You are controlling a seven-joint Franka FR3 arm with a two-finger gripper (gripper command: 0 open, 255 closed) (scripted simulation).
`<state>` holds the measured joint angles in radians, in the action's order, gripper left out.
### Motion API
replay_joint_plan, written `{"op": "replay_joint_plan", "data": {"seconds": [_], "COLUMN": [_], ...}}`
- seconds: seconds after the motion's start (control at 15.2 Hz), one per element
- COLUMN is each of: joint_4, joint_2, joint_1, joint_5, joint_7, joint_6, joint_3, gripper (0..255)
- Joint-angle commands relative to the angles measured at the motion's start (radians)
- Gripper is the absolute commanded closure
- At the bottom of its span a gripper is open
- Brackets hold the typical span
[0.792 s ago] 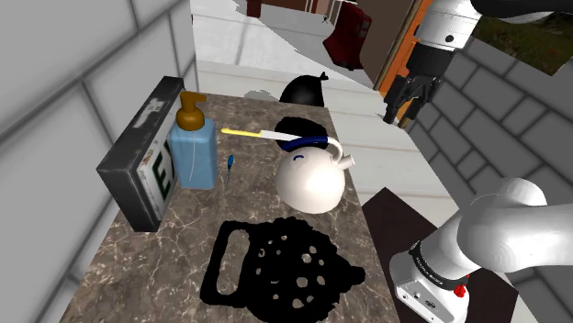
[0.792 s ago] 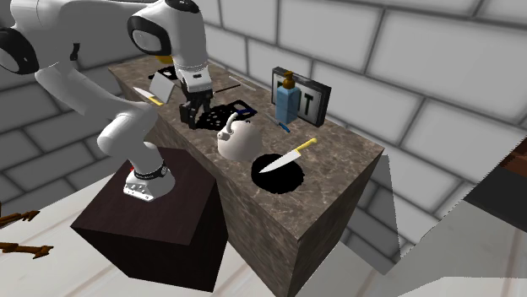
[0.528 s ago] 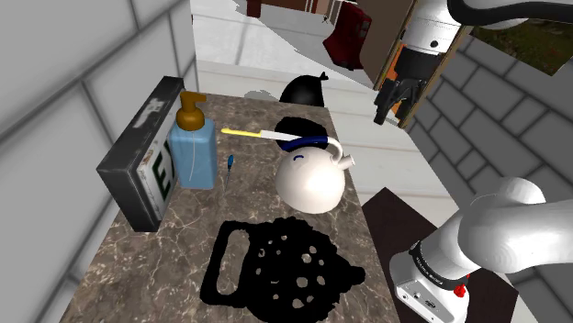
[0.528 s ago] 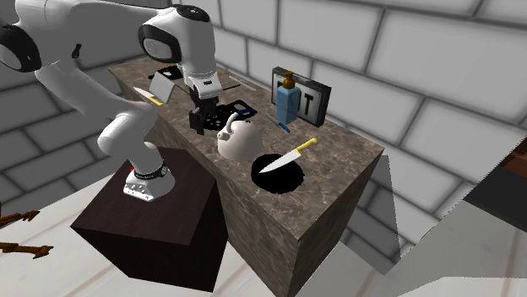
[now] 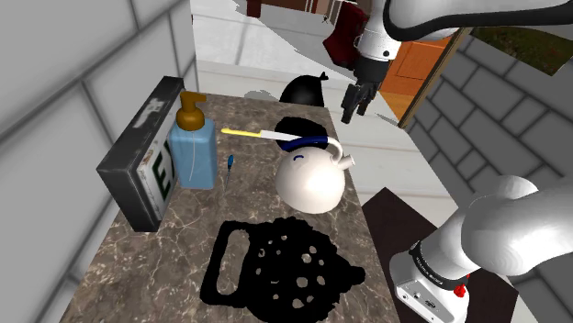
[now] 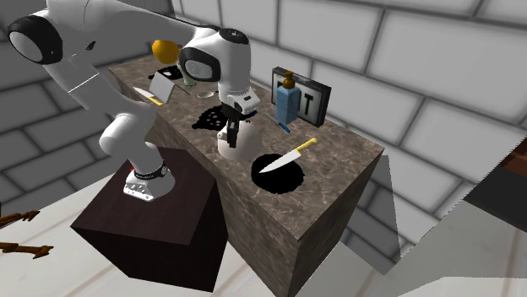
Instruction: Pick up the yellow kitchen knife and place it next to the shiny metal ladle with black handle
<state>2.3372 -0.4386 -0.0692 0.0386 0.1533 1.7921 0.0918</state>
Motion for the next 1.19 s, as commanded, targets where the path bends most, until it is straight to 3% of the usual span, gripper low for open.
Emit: {"op": "replay_joint_plan", "data": {"seconds": [0.0,0.53,1.12], "joint_4": [-0.033,-0.207,-0.466], "joint_2": [0.082,0.377,0.687], "joint_1": [-0.017,-0.073,-0.114], "joint_5": [0.002,0.027,0.041], "joint_7": [0.060,0.269,0.464], "joint_6": [0.053,0.187,0.257], "joint_3": [0.007,0.001,-0.052], "gripper": [0,0,0]}}
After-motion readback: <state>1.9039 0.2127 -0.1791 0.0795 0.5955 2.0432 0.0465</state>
